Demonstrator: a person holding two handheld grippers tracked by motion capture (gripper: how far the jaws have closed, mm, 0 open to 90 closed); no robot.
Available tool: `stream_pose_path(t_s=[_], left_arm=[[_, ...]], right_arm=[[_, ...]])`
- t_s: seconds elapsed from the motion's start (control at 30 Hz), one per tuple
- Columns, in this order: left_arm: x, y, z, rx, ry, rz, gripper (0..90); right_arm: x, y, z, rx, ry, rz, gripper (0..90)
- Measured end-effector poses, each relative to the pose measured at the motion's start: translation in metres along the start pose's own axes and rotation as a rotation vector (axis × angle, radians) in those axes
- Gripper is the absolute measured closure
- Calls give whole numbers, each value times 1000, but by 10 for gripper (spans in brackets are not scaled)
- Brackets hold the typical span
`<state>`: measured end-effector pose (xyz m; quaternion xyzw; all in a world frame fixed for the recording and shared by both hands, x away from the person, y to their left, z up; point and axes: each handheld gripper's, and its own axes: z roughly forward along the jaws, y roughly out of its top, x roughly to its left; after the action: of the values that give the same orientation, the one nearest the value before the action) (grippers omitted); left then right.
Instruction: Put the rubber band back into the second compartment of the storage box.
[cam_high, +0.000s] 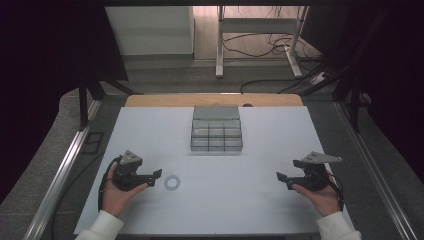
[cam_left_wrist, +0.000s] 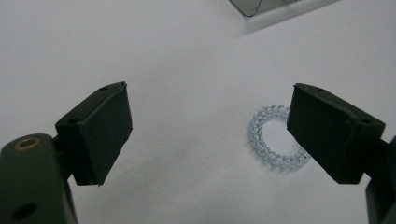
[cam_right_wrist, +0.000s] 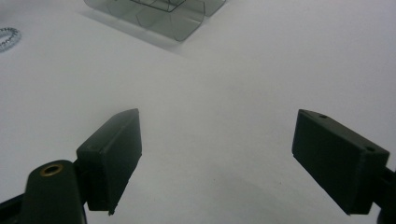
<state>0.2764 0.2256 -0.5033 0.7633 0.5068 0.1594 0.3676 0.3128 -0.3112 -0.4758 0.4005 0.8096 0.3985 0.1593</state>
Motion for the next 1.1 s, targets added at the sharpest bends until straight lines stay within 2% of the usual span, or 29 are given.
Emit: stream_pose_path(t_s=[0.77, 1.1], left_arm=[[-2, 0, -1, 6, 1, 5, 143], [-7, 9, -4, 25, -2, 13, 146]], right_arm=[[0, -2, 2, 21, -2, -4, 170], [2, -3, 3, 30, 6, -18, 171]])
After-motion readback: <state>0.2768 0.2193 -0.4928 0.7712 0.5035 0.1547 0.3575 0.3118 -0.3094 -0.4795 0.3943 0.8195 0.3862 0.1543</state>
